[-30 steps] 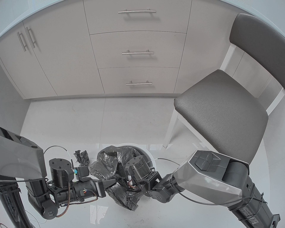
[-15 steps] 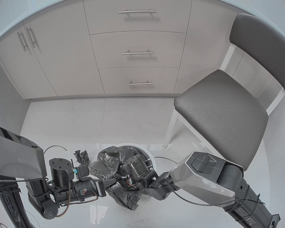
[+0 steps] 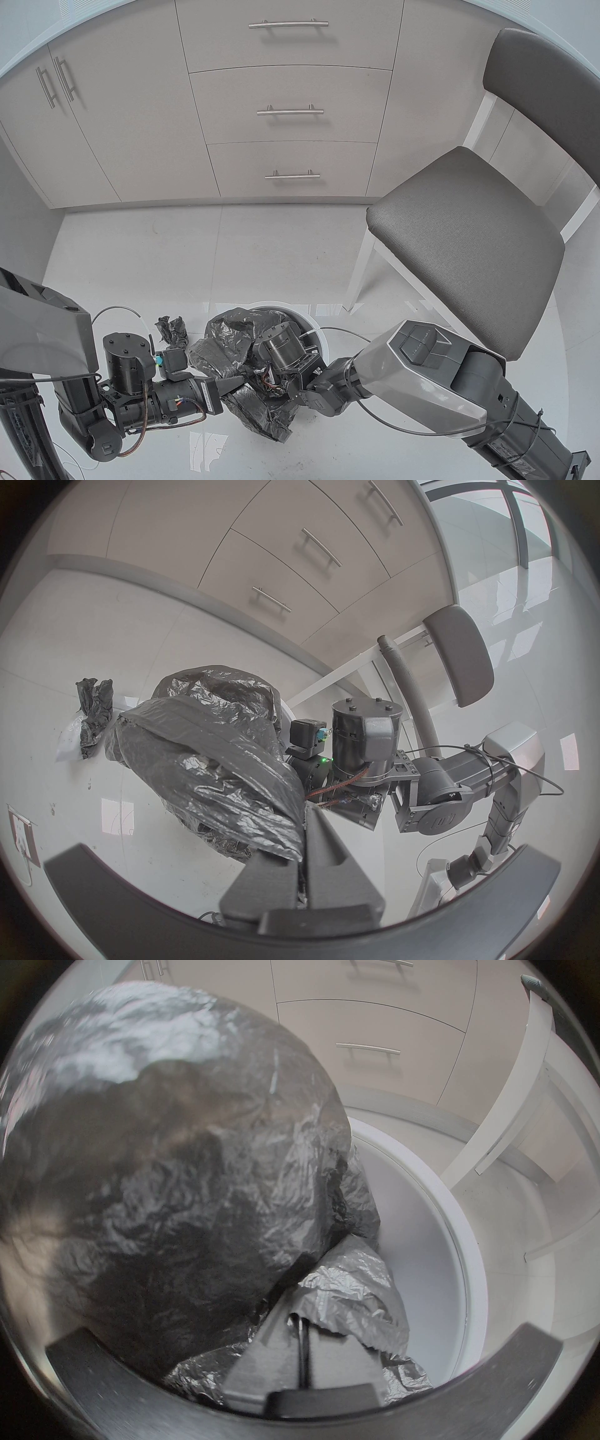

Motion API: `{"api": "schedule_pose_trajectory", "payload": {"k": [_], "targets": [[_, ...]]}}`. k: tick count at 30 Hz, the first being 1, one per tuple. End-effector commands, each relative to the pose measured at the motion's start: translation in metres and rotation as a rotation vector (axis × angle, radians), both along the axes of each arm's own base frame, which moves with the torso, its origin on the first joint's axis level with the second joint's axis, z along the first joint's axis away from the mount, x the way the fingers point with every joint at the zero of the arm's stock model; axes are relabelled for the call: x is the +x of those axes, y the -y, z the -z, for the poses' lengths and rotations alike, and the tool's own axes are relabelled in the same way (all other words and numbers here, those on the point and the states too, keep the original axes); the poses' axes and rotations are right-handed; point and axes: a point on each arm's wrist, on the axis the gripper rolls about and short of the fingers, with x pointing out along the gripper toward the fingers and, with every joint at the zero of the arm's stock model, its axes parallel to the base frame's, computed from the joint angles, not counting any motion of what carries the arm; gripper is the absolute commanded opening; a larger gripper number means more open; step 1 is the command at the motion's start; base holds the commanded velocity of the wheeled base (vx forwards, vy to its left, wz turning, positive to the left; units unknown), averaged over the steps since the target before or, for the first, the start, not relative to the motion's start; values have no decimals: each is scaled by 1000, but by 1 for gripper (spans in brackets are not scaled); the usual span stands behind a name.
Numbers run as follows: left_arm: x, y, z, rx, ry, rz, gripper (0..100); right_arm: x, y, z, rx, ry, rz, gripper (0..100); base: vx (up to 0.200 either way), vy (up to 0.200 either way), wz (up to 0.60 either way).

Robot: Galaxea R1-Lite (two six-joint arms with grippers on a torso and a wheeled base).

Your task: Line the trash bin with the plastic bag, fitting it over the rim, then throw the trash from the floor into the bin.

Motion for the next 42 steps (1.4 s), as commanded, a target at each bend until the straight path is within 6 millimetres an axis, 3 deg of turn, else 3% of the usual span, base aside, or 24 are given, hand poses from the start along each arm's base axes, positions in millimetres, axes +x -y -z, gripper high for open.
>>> {"api": "schedule_pose_trajectory", "payload": {"k": [1,7,12,22,27,35,37,42], "targets": [[0,0,0,-2,0,0,0,0,-1,-1,6,3,1,100,0,0,0],[-1,-1,0,1,-4,-4,0,-3,-2,-20,29,22,9,100,0,0,0],[-2,-1,-2,-2,1,-4,0,-18,6,-40,7,29,21,100,0,0,0],[-1,-2,-2,-2,1,-6,0,-27,16,-56,10,33,58,100,0,0,0],[-1,-2,-2,-3,3,-9,0,-38,27,-75,22,31,65,100,0,0,0],[-2,-2,-2,1,-1,-10,0,-55,51,-87,2,30,146,100,0,0,0],[-2,-2,-6,-14,7,-17,0,-72,67,-99,-12,22,155,100,0,0,0],[-3,-2,-13,-61,-1,-37,0,-100,87,-111,-47,17,151,100,0,0,0]]}}
